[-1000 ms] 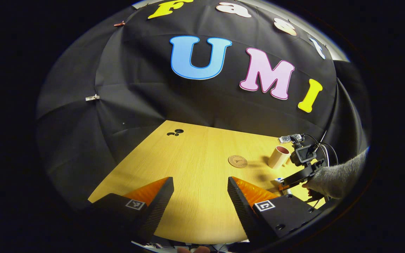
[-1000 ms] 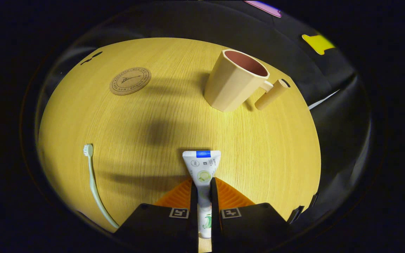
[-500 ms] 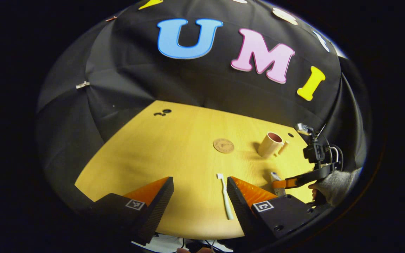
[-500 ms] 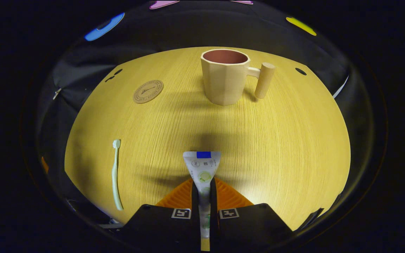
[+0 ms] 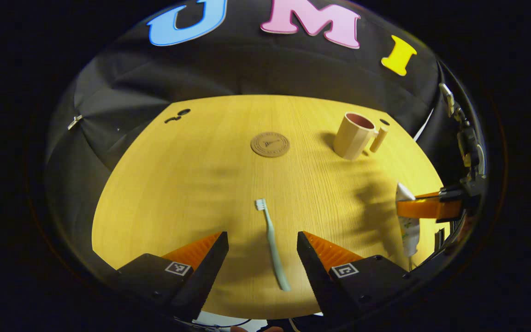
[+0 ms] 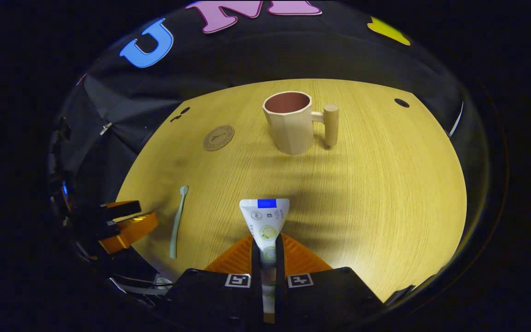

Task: Put the toothbrush and toothpaste on the desktop into the cup, then pick up the cup and place it on the coaster on the desktop.

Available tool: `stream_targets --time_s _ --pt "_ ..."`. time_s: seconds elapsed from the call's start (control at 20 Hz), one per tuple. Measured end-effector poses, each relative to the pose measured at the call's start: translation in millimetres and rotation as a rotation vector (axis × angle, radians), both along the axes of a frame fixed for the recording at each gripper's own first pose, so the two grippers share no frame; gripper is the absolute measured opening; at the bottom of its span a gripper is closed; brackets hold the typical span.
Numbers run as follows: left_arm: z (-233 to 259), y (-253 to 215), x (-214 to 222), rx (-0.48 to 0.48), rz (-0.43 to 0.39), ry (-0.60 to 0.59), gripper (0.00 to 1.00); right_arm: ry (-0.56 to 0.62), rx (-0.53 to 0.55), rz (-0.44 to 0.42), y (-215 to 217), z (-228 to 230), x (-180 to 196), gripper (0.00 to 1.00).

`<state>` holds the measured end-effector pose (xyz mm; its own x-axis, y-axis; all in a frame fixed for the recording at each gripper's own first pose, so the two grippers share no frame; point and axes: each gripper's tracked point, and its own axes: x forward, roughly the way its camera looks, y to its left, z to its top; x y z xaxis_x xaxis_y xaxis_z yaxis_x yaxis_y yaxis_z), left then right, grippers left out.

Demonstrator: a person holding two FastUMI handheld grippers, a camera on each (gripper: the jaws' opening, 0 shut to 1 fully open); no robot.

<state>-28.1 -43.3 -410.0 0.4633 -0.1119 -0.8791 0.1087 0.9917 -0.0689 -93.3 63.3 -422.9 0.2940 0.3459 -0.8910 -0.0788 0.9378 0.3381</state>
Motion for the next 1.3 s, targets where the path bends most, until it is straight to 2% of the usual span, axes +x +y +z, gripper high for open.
stream_targets --time_s 0.4,0.65,0.75,0.95,1.1,1.15,1.2,1.3 --pt "-45.9 -8.6 14.9 0.059 0.044 0.119 0.93 -0.007 0.052 -0.008 -33.4 8.5 1.9 0.14" --pt "-62.9 -10.6 12.4 0.106 0.011 0.171 0.91 0.007 0.062 -0.027 -48.5 -1.0 8.2 0.14" --pt "-64.4 -14.7 13.9 0.106 -0.001 0.176 0.86 0.009 0.069 -0.034 -51.1 -1.8 10.5 0.14" --pt "-68.6 -22.2 13.0 0.074 0.004 0.19 0.82 0.015 0.074 -0.039 -53.6 -5.8 11.5 0.14" --pt "-67.6 -30.4 12.0 0.059 -0.002 0.202 0.53 0.016 0.08 -0.047 -54.9 -6.5 12.4 0.14" --pt "-69.9 -32.1 11.5 0.065 -0.01 0.203 0.41 0.017 0.083 -0.051 -55.3 -6.5 12.3 0.14" --pt "-74.2 -33.4 12.5 0.074 -0.018 0.203 0.22 0.018 0.085 -0.057 -55.9 -6.6 11.7 0.14" --pt "-68.9 -34.0 12.4 0.08 -0.03 0.208 0.12 0.025 0.085 -0.06 -56.0 -8.5 9.7 0.14"
